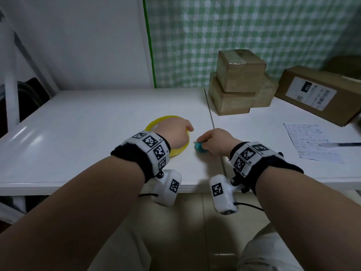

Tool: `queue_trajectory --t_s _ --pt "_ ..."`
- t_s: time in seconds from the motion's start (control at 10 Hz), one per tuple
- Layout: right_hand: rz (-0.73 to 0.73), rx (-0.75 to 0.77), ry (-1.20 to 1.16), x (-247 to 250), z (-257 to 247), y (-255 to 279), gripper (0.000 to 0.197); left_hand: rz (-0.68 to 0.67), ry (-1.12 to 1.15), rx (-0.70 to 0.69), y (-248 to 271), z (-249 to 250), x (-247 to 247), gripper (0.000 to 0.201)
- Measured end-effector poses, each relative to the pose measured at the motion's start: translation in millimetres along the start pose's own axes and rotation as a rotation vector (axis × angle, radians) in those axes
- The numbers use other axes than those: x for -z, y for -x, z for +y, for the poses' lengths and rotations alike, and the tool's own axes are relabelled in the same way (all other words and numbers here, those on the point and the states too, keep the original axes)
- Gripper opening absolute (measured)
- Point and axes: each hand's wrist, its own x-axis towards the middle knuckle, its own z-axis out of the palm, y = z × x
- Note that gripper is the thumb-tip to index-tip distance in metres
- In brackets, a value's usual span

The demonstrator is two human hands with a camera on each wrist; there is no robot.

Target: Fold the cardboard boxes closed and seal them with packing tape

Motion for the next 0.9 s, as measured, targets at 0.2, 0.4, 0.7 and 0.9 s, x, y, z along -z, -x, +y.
queue_trajectory --t_s 0.2,0.4,0.7,0.9 --pt "-0.032 0.021 0.005 5.3 3.4 -2.8 0.041 0.042 0.009 0.024 -15.6 12.8 -2.2 0.041" --pt "-0.025 0.014 0.043 5.1 5.2 -4.4 0.04 -0.116 0.069 0.028 -10.6 -1.9 6.8 0.079" --pt "-0.034 0.014 -0.002 11.3 -2.2 10.1 0.044 -0.051 -0.051 0.001 4.4 -3.5 0.4 0.04" --pt "-0.025 0.023 -0.029 12.5 -1.2 11.8 0.046 -0.025 0.081 -0.051 12.3 -8.3 3.4 0.022"
